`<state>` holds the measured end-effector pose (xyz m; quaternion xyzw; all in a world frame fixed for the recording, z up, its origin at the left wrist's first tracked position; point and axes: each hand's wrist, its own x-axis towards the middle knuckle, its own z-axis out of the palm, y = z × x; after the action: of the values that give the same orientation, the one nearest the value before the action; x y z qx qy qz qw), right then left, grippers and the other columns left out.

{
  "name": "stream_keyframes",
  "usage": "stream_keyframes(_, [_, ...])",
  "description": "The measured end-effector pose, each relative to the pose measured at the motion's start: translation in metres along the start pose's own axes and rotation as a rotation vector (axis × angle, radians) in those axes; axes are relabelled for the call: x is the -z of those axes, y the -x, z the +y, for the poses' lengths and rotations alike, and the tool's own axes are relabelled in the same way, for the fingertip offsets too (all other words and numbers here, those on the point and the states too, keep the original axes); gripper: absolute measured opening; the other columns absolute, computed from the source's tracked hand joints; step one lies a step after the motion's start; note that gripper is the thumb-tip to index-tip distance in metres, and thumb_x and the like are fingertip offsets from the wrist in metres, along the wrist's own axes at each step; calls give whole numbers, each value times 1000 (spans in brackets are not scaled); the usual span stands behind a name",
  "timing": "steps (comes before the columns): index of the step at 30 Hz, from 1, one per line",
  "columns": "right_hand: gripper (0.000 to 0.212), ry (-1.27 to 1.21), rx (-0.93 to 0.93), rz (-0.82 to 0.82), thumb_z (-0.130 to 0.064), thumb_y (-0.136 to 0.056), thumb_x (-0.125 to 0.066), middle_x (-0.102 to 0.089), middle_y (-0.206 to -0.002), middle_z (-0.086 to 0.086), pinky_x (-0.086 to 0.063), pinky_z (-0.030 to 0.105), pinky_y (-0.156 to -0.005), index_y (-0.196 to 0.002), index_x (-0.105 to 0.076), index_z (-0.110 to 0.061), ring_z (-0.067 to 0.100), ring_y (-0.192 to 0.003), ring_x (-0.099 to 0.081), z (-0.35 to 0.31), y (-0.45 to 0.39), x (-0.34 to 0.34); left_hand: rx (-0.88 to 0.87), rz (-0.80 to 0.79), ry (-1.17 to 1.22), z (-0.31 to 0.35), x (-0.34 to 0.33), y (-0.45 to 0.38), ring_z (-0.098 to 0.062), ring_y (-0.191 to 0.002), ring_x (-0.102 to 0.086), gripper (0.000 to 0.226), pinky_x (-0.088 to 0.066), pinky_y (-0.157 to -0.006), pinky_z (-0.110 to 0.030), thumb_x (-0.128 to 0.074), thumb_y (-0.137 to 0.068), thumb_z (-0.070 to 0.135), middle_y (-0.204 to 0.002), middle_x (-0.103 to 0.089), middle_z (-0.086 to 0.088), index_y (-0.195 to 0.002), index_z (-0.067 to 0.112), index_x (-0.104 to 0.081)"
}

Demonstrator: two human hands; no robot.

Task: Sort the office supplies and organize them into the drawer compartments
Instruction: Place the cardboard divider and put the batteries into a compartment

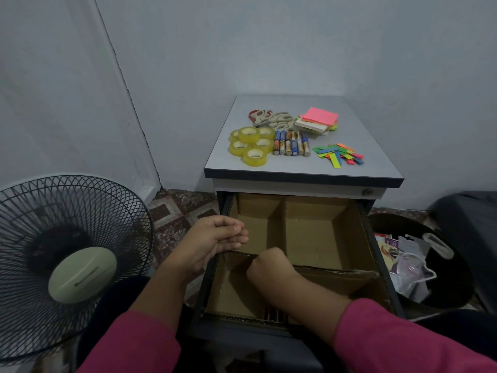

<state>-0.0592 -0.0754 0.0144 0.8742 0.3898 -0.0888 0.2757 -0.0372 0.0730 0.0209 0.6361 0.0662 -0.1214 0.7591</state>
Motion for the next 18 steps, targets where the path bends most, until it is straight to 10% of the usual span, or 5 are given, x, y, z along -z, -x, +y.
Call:
stream_keyframes(8, [19, -80, -12, -48, -8, -97, -48, -63, -110, 8, -38, 31, -67, -110, -62, -9, 26, -102, -60, 9, 9, -5, 25, -33, -37, 1, 2, 2, -20, -77, -71, 10, -56, -62, -22, -62, -86, 2, -89, -72, -18, -95, -2, -66])
stream_keyframes(14, [5, -1207, -251, 161, -25, -90, -62, -64, -87, -9, -47, 20, -71, -86, -64, -28, 3, -79, -59, 64, 15, -23, 177, -357, -224, 0, -8, 7, -21, -82, -71, 13, -58, -71, -23, -62, -87, 0, -93, -70, -21, -98, -5, -66])
stream_keyframes(18, [4, -1512, -441, 319, -18, -92, -59, -61, -88, -7, -40, 14, -65, -90, -62, -19, 1, -80, -55, 76, 16, -45, 291, -477, -852, -27, -32, 1, -26, -96, -68, 13, -54, -89, -37, -54, -93, 4, -102, -69, -17, -94, 6, -67])
